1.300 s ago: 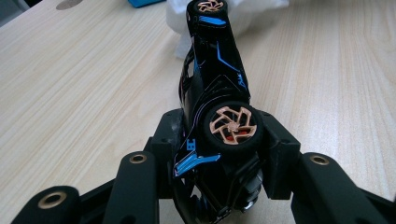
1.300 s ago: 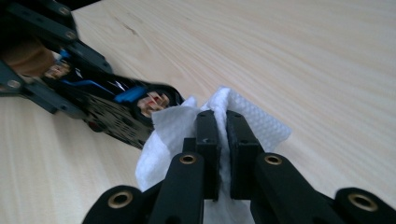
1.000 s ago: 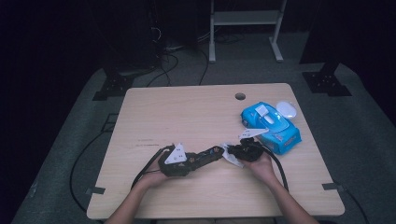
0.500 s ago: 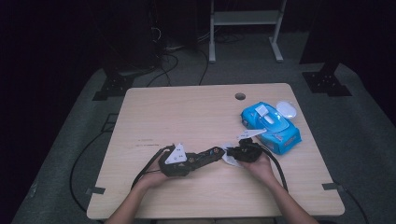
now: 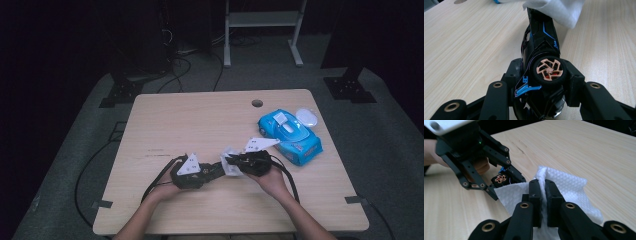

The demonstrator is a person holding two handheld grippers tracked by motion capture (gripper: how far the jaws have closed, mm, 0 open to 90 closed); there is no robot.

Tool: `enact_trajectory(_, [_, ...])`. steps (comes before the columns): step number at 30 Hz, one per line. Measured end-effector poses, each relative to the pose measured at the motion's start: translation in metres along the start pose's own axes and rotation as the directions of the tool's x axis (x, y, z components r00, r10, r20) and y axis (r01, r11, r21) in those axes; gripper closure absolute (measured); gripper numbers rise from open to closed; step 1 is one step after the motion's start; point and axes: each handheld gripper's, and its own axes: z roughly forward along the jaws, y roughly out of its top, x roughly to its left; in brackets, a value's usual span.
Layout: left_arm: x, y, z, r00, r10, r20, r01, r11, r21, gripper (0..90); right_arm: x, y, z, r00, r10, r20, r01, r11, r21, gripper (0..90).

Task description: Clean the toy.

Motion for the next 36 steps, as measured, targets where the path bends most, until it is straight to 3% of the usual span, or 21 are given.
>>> enact_trajectory(2, [0.0, -0.002, 0.001, 1.0, 0.002, 0.005, -0.002, 0.9998, 0.018, 55.4, -0.003, -0.003, 0.004, 0.9999, 0.0, 0.015, 0.0, 1.0, 0.023, 84.5])
enact_trajectory(5, [0.0, -0.004, 0.003, 0.9999, -0.006, 0.012, 0.005, 0.9996, 0.029, 53.5, -0.009, -0.009, 0.004, 0.9994, 0.034, 0.004, -0.034, 0.999, 0.01, 84.5])
enact_trajectory(12, [-0.001, -0.009, 0.01, 0.9996, -0.019, 0.02, 0.017, 0.9961, 0.086, 47.5, -0.01, -0.01, 0.003, 0.9995, 0.028, 0.016, -0.028, 1.0, 0.013, 84.4])
enact_trajectory(15, [0.001, -0.007, 0.012, 0.9988, -0.047, 0.01, 0.046, 0.9942, 0.097, 40.3, -0.01, -0.01, 0.002, 0.9993, 0.033, 0.015, -0.033, 0.999, 0.011, 84.5])
enact_trajectory(21, [0.0, -0.006, 0.014, 0.9996, -0.028, 0.009, 0.028, 0.9953, 0.093, 54.4, -0.01, -0.01, 0.003, 0.9994, 0.03, 0.018, -0.03, 0.999, 0.011, 84.4])
enact_trajectory(29, [-0.001, -0.001, 0.009, 0.9988, -0.042, -0.025, 0.043, 0.9985, 0.034, 57.7, -0.01, -0.01, -0.001, 0.9988, 0.026, 0.041, -0.026, 1.0, 0.01, 84.5])
enact_trajectory(33, [-0.001, 0.004, 0.002, 0.998, -0.053, -0.036, 0.051, 0.9976, -0.046, 57.5, -0.012, -0.01, -0.004, 0.9985, 0.023, 0.05, -0.023, 1.0, 0.003, 84.5])
enact_trajectory(36, [-0.002, 0.007, -0.002, 0.9977, -0.052, -0.044, 0.048, 0.9959, -0.077, 57.4, -0.012, -0.01, -0.005, 0.998, 0.035, 0.053, -0.035, 0.999, 0.001, 84.5])
